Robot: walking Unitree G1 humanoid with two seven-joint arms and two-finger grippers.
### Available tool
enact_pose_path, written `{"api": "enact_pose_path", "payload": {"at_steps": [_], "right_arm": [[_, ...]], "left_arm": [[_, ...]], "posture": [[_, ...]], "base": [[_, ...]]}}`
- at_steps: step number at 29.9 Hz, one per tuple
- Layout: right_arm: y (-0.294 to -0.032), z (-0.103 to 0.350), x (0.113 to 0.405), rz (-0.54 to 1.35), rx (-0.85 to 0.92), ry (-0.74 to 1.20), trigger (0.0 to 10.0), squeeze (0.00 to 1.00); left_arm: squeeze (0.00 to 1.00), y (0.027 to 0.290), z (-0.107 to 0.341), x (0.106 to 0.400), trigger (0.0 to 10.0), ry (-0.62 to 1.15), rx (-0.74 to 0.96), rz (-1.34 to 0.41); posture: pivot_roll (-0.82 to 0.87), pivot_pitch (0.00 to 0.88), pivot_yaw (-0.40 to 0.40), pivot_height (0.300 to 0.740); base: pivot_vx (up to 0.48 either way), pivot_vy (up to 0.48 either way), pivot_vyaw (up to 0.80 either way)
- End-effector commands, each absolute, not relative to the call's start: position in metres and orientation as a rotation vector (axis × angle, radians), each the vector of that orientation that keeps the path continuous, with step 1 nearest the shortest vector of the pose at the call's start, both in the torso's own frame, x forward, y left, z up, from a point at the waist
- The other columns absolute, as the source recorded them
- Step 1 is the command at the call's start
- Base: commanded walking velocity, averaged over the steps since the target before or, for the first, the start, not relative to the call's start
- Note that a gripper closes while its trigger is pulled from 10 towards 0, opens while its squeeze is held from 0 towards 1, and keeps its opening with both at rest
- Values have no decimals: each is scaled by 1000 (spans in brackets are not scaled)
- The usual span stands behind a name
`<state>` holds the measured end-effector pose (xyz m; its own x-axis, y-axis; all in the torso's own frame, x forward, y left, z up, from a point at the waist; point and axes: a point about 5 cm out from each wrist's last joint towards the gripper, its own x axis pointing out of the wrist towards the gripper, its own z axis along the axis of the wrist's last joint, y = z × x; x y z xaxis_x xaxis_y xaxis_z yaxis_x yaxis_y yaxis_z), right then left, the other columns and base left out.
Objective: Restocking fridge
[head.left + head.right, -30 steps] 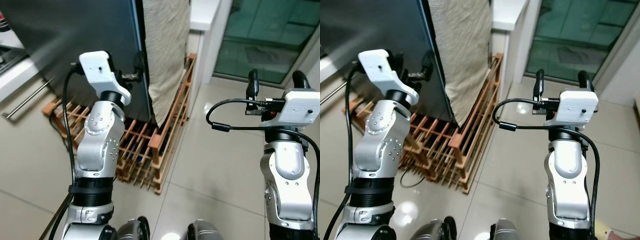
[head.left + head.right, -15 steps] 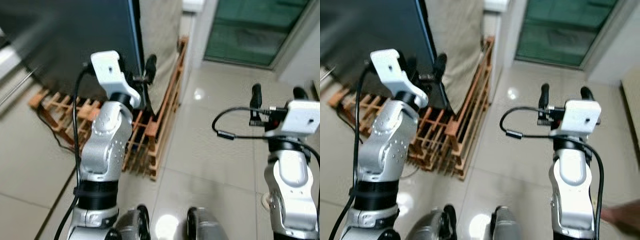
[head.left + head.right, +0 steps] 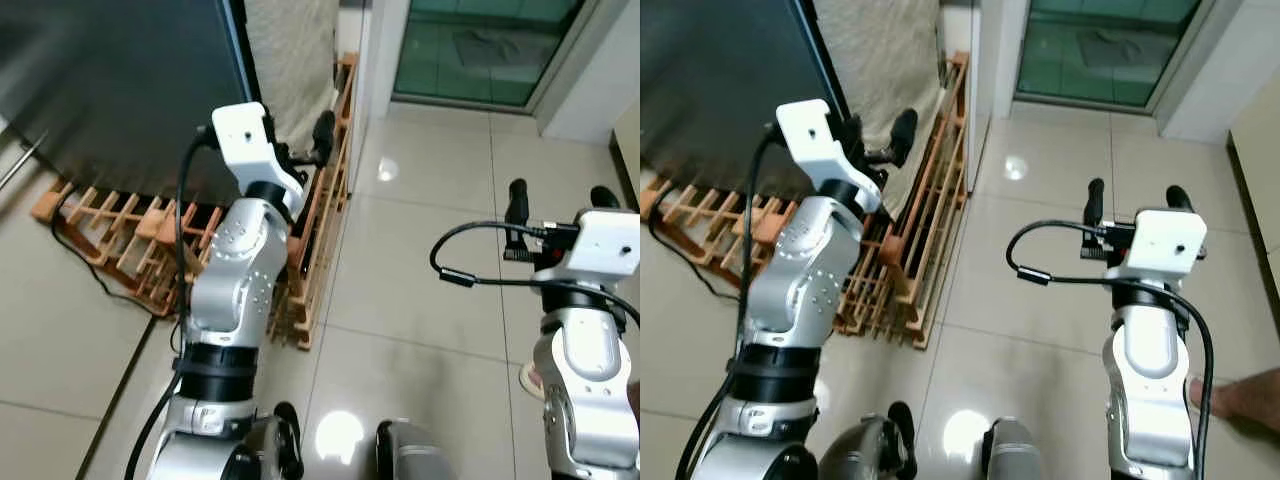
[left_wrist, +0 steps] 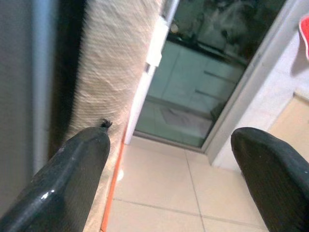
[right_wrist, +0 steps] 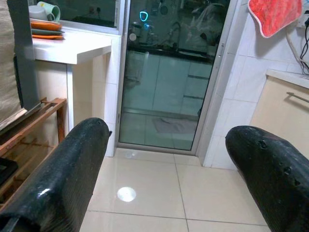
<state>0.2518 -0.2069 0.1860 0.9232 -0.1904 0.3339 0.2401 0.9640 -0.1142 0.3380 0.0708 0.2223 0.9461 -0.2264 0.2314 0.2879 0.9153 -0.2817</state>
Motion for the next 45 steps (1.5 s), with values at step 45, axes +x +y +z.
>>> {"api": "enact_pose_path", "payload": {"at_steps": [45], "right_arm": [[-215, 186, 257, -226, -167, -336, 10000, 239]], "left_arm": [[0, 60, 218, 360, 10000, -258, -314, -219]], "posture": [[-294, 152, 29, 732]], "base": [[0, 0, 0]]}}
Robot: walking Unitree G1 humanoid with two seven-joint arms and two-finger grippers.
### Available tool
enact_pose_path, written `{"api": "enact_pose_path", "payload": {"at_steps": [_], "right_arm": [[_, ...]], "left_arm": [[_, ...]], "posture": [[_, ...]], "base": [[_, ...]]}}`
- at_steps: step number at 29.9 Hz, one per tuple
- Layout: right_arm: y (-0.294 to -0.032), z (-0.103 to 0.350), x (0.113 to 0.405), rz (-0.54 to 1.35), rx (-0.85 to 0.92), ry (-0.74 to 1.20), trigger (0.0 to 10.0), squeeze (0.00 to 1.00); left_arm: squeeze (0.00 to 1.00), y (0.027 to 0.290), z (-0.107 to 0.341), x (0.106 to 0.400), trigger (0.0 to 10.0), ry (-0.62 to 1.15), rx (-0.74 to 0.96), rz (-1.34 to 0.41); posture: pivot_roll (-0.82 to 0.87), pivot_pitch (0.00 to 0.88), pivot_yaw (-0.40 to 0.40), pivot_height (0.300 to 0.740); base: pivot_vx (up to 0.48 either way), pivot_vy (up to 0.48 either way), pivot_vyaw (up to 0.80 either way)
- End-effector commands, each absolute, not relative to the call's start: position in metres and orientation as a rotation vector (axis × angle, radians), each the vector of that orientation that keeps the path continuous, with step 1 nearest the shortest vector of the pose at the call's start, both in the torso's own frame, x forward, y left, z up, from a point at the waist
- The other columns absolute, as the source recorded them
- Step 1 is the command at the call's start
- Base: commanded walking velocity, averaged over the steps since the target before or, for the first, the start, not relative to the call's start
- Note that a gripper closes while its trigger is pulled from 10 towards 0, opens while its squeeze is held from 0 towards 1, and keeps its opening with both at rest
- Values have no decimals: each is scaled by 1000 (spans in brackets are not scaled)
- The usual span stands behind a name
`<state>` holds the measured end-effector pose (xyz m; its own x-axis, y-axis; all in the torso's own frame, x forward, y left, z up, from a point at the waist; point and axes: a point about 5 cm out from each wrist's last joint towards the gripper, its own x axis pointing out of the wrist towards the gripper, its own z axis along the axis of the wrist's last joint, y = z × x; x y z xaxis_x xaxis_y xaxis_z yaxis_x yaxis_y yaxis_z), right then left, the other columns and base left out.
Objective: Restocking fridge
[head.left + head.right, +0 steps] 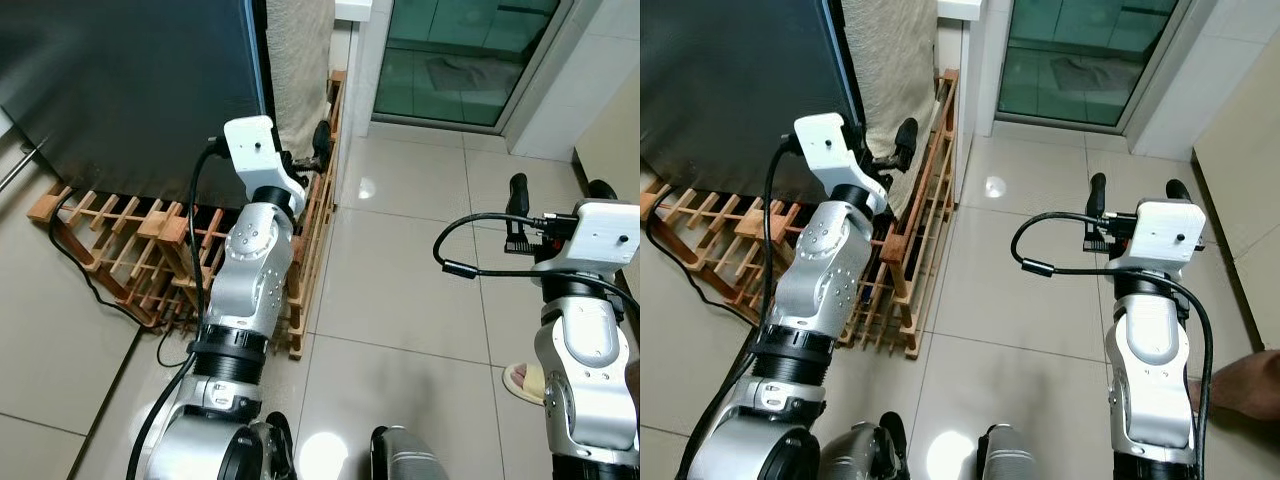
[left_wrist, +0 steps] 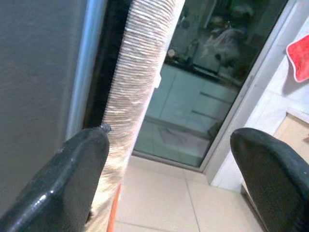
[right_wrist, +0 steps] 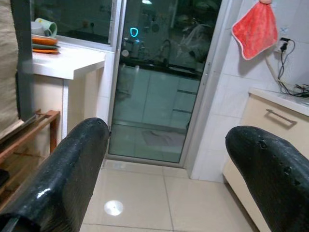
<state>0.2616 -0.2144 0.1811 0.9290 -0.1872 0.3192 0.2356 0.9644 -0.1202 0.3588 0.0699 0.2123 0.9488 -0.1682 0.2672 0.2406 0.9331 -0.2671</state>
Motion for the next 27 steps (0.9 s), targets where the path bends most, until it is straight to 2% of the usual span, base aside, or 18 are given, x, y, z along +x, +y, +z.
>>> {"api": "enact_pose_path", "payload": {"at_steps": [1, 14, 18, 21, 27], "right_arm": [[-215, 186, 256, -227, -167, -335, 10000, 239], [-218, 183, 245, -252, -176, -319, 10000, 239], [-219, 185, 245, -260, -174, -324, 10000, 239], [-218, 182, 250, -260, -154, -317, 10000, 239], [-206, 172, 270, -227, -71, -296, 10000, 243]], "left_arm": [[0, 60, 218, 361, 10000, -259, -314, -212], [0, 60, 224, 372, 10000, -274, -316, -202], [0, 66, 217, 358, 10000, -271, -286, -261], [0, 77, 197, 350, 10000, -221, -190, -243], [0, 118, 150, 350, 10000, -48, 70, -62]], "posture": [[-294, 154, 30, 732], [-323, 183, 50, 732], [-309, 175, 53, 732], [-263, 146, 57, 732], [-182, 103, 52, 732]], "base": [[0, 0, 0], [0, 0, 0], [0, 0, 0], [0, 0, 0], [0, 0, 0]]}}
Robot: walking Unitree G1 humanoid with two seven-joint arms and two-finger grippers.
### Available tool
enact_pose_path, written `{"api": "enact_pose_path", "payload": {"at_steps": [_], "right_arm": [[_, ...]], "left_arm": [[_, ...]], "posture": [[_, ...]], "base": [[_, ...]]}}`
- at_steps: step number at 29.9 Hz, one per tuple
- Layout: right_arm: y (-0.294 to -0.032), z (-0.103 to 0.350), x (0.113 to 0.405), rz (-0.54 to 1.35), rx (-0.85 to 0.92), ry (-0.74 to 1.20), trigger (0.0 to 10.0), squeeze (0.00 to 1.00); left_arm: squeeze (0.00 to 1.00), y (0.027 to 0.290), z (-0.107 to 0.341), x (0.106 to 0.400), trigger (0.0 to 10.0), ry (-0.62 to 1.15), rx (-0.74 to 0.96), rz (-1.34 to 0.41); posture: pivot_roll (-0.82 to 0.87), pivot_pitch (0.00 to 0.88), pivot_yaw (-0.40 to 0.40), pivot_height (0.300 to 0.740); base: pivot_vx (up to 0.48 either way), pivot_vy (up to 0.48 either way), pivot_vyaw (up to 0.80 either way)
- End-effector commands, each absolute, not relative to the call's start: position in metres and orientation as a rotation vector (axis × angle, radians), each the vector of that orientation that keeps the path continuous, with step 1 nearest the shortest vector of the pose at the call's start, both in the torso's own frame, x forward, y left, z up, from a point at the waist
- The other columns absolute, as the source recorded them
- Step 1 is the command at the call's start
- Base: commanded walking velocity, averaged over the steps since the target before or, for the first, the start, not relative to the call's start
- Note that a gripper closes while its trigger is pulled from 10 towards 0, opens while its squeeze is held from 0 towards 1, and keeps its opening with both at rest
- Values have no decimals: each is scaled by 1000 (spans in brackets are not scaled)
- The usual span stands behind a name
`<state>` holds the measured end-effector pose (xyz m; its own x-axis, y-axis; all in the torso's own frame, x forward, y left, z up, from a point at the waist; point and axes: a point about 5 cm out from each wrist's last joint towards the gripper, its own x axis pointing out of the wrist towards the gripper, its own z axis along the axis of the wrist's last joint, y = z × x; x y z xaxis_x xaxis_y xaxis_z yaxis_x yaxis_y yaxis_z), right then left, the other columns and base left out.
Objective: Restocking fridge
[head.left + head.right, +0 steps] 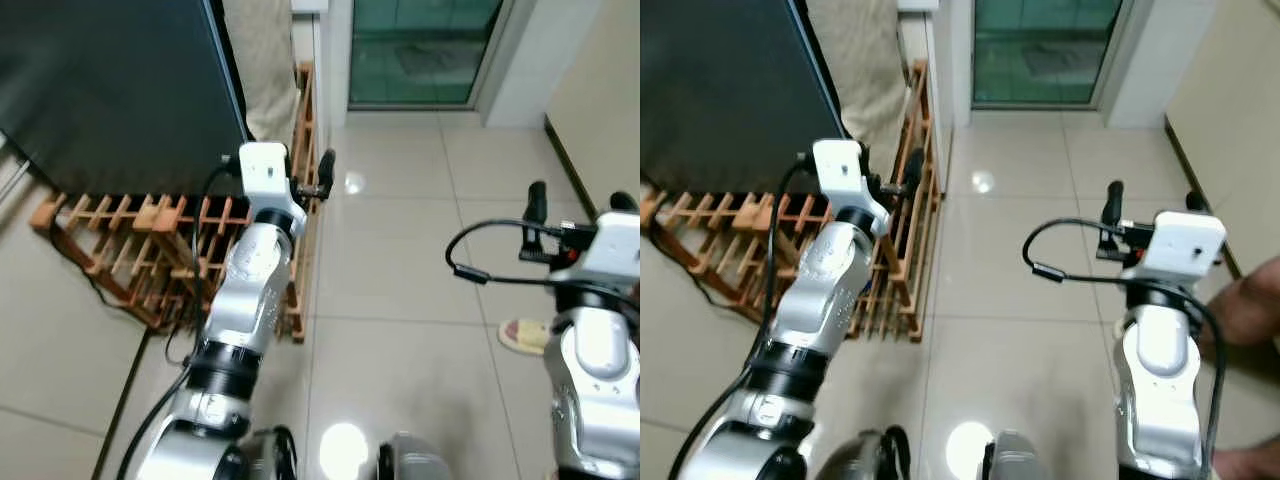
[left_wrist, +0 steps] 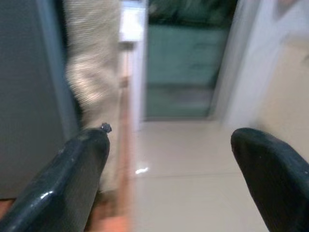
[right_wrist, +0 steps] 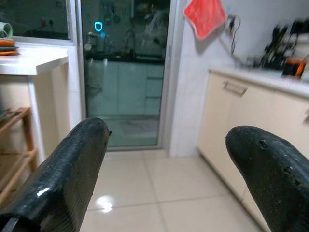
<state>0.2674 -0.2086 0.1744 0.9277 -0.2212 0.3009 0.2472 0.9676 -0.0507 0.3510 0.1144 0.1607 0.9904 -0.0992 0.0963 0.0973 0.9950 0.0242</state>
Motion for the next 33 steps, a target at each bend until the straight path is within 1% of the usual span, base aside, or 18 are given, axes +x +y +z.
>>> {"api": "enact_pose_path", "payload": {"at_steps": [1, 4, 10, 12, 18, 20, 22, 24, 26, 29, 33], "right_arm": [[-204, 171, 273, -219, -66, -293, 10000, 239], [-200, 169, 280, -193, -62, -281, 10000, 243], [-196, 168, 291, -161, -72, -287, 10000, 247], [-193, 167, 294, -149, -64, -288, 10000, 278], [-187, 162, 297, -124, -59, -273, 10000, 278], [-186, 162, 298, -121, -70, -275, 10000, 259], [-187, 162, 298, -123, -74, -279, 10000, 263], [-187, 163, 299, -126, -71, -281, 10000, 267], [-189, 162, 299, -132, -72, -277, 10000, 251], [-189, 163, 298, -123, -89, -284, 10000, 251], [-188, 165, 298, -113, -102, -292, 10000, 275]], "left_arm": [[0, 123, 147, 350, 10000, -22, 93, -37], [0, 127, 151, 345, 10000, -59, 127, -29], [0, 125, 153, 335, 10000, -75, 73, -38], [0, 124, 152, 331, 10000, -67, 67, -20], [0, 128, 155, 327, 10000, -78, 57, -2], [0, 128, 158, 328, 10000, -83, 44, -9], [0, 127, 160, 328, 10000, -87, 41, -24], [0, 125, 161, 327, 10000, -87, 13, -39], [0, 121, 163, 328, 10000, -100, -5, -43], [0, 110, 169, 329, 10000, -129, -50, -73], [0, 99, 173, 332, 10000, -142, -65, -98]], "posture": [[-182, 103, 52, 732], [-154, 91, 23, 732], [-116, 94, 3, 732], [-98, 101, -1, 732], [-77, 111, -11, 732], [-79, 111, -12, 732], [-84, 111, -12, 732], [-90, 112, -13, 732], [-101, 113, -18, 732], [-106, 112, -20, 732], [-130, 108, -21, 732]], "base": [[0, 0, 0], [0, 0, 0], [0, 0, 0], [0, 0, 781], [0, 0, 771], [0, 0, 347], [0, 0, 800], [0, 0, 684], [0, 0, 0], [174, -343, 0], [308, -365, 686]]}}
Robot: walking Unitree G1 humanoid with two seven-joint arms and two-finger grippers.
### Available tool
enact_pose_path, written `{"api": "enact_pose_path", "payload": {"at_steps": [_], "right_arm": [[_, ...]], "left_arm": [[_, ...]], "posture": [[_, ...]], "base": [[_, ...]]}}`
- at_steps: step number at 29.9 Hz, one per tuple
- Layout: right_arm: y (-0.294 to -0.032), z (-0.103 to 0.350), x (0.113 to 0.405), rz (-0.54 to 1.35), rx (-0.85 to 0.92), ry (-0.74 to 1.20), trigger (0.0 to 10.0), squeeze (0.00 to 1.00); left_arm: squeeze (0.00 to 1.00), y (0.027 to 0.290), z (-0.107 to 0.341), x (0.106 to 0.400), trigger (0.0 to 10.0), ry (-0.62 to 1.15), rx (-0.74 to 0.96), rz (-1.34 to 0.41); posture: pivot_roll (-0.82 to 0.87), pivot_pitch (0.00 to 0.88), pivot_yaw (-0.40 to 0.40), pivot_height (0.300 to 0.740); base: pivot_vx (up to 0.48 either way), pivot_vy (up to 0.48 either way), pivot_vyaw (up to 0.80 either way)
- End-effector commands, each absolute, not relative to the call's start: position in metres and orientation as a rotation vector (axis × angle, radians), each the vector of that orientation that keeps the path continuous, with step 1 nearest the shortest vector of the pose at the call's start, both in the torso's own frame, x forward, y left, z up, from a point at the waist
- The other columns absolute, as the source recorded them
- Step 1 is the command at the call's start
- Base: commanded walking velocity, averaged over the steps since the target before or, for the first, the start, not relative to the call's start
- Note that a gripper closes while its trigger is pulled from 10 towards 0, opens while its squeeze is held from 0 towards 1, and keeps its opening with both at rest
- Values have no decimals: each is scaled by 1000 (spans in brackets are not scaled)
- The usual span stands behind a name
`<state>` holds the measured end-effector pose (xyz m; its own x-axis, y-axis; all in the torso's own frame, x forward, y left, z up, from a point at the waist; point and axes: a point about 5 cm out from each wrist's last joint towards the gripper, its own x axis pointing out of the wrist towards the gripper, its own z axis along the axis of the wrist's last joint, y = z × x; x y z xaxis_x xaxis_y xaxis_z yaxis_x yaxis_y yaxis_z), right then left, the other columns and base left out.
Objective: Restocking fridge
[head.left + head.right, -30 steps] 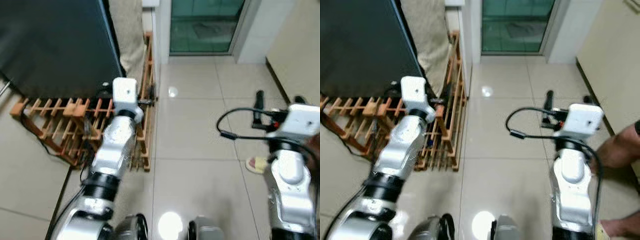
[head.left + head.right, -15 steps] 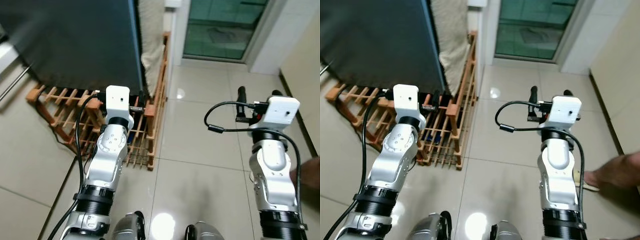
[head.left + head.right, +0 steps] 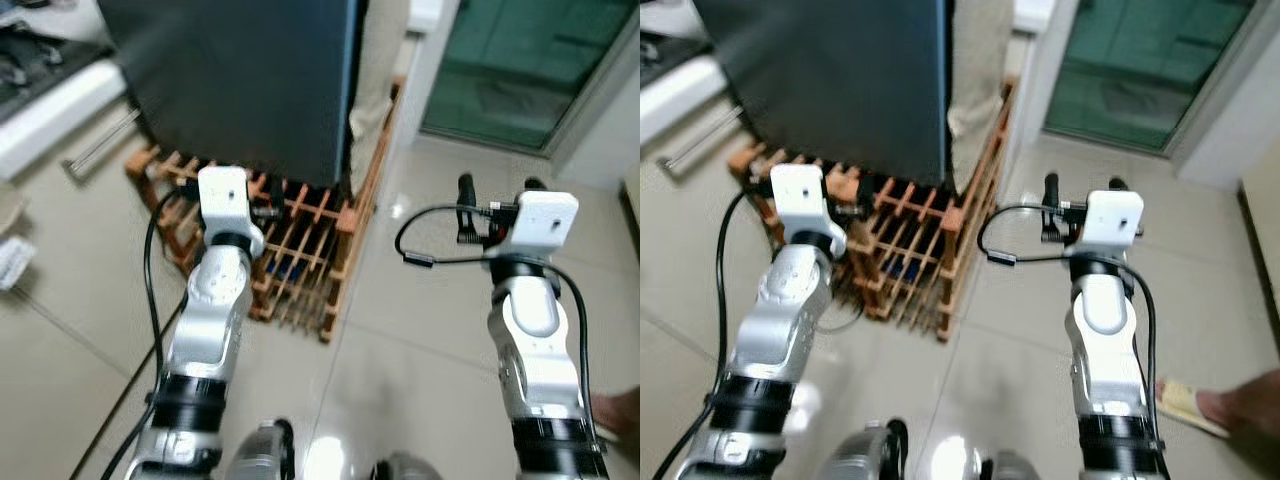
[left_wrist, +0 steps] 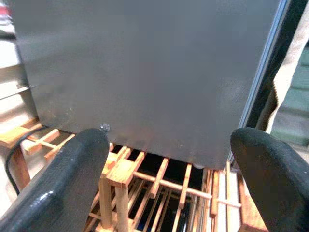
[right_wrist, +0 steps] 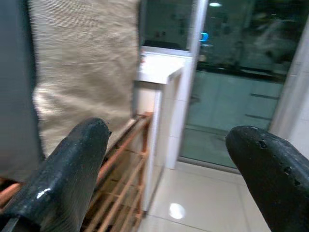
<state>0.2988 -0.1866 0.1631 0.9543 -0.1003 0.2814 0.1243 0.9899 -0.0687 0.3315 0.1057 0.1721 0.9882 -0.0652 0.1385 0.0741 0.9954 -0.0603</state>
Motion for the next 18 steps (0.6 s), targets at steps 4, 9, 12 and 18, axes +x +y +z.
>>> {"api": "enact_pose_path", "payload": {"at_steps": [4, 9, 12, 18], "right_arm": [[-188, 167, 298, -113, -109, -301, 10000, 263], [-191, 167, 295, -122, -118, -301, 10000, 251], [-190, 167, 295, -123, -118, -302, 10000, 247], [-189, 168, 295, -122, -118, -308, 10000, 251]], "left_arm": [[0, 91, 174, 331, 10000, -149, -71, -142], [0, 82, 174, 332, 10000, -145, -82, -196], [0, 79, 173, 333, 10000, -139, -79, -203], [0, 80, 174, 337, 10000, -131, -87, -189]], "posture": [[-138, 108, -18, 732], [-150, 105, -11, 732], [-151, 105, -8, 732], [-151, 100, -3, 732]], "base": [[315, -356, 564], [311, -363, 0], [305, -366, 0], [305, -367, 0]]}}
